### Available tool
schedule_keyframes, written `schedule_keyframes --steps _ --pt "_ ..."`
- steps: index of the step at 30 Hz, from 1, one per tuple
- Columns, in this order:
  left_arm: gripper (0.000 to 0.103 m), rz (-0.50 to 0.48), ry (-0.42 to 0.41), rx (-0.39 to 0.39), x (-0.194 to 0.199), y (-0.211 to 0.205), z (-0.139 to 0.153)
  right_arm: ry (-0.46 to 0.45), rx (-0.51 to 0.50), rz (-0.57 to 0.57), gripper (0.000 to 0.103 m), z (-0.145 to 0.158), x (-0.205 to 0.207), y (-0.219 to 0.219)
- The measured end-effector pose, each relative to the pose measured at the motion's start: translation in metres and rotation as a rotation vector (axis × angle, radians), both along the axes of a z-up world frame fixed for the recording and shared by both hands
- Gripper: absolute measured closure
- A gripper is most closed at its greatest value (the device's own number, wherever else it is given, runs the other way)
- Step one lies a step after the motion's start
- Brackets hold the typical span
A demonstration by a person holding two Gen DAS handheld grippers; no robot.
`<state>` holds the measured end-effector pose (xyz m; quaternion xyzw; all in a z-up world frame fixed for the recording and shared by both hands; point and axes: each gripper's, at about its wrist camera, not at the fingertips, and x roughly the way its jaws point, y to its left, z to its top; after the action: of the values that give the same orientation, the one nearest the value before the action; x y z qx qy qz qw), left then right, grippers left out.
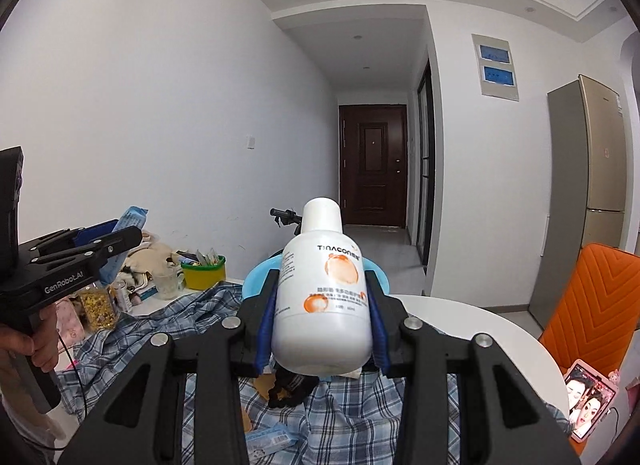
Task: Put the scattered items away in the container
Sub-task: 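Lift the soap box and lotion bottle over the light blue basin with both grippers, then open the left gripper over the basin while the right releases the lotion bottle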
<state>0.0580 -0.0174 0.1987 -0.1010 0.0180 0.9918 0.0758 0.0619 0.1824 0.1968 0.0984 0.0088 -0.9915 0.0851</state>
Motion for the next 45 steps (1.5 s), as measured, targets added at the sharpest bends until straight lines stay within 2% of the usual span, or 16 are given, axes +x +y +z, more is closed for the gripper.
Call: schedule_keyframes --steps 3,5,9,13,17,20,23,25,27,29,31,34,35,38,40,45 --pt "0.061 0.028 -0.002 0.062 -0.039 -0.003 0.000 0.003 -0.029 0.001 0.065 0.005 -0.024 0.004" --pt "0.061 -0.004 -0.032 0.102 -0.075 -0.005 0.000 -0.013 -0.064 0.000 0.065 0.009 -0.053 0.008" --pt "0.061 -0.026 -0.050 0.107 -0.150 0.000 0.004 -0.029 -0.094 -0.025 0.065 0.020 -0.120 0.018" --pt "0.061 -0.103 -0.154 0.252 -0.234 -0.003 0.021 -0.087 -0.085 -0.035 0.065 0.040 -0.202 0.018" --pt "0.061 -0.056 -0.114 0.143 -0.305 0.021 0.055 -0.131 -0.031 -0.059 0.065 0.058 -0.276 0.017" --pt "0.061 -0.031 -0.124 0.129 -0.341 0.028 0.075 -0.145 -0.013 -0.077 0.065 0.071 -0.311 0.020" --pt "0.061 -0.010 -0.132 0.103 -0.360 0.031 0.091 -0.216 -0.044 -0.095 0.065 0.084 -0.337 0.027" --pt "0.061 0.027 -0.187 0.083 -0.374 0.032 0.092 -0.285 -0.070 -0.101 0.065 0.089 -0.350 0.031" --pt "0.061 0.070 -0.279 0.098 -0.387 0.032 0.090 -0.358 -0.066 -0.109 0.065 0.091 -0.364 0.033" --pt "0.061 0.055 -0.393 0.091 -0.402 0.033 0.085 -0.450 -0.084 -0.071 0.065 0.091 -0.375 0.034" --pt "0.061 0.044 -0.509 0.035 -0.414 0.041 0.082 -0.557 -0.077 -0.045 0.065 0.089 -0.384 0.030" --pt "0.061 0.030 -0.695 -0.024 -0.427 0.051 0.079 -0.661 -0.053 -0.030 0.065 0.091 -0.391 0.027" --pt "0.061 0.024 -0.706 -0.026 -0.425 0.053 0.083 -0.680 -0.043 -0.045 0.065 0.093 -0.392 0.025" --pt "0.061 0.027 -0.638 -0.090 -0.410 0.062 0.101 -0.708 -0.032 -0.039 0.065 0.102 -0.392 0.025" --pt "0.061 0.013 -0.622 -0.092 -0.405 0.066 0.110 -0.699 -0.031 -0.026 0.065 0.110 -0.388 0.022" --pt "0.061 -0.018 -0.645 -0.077 -0.411 0.071 0.094 -0.680 -0.072 -0.064 0.065 0.110 -0.390 0.029"
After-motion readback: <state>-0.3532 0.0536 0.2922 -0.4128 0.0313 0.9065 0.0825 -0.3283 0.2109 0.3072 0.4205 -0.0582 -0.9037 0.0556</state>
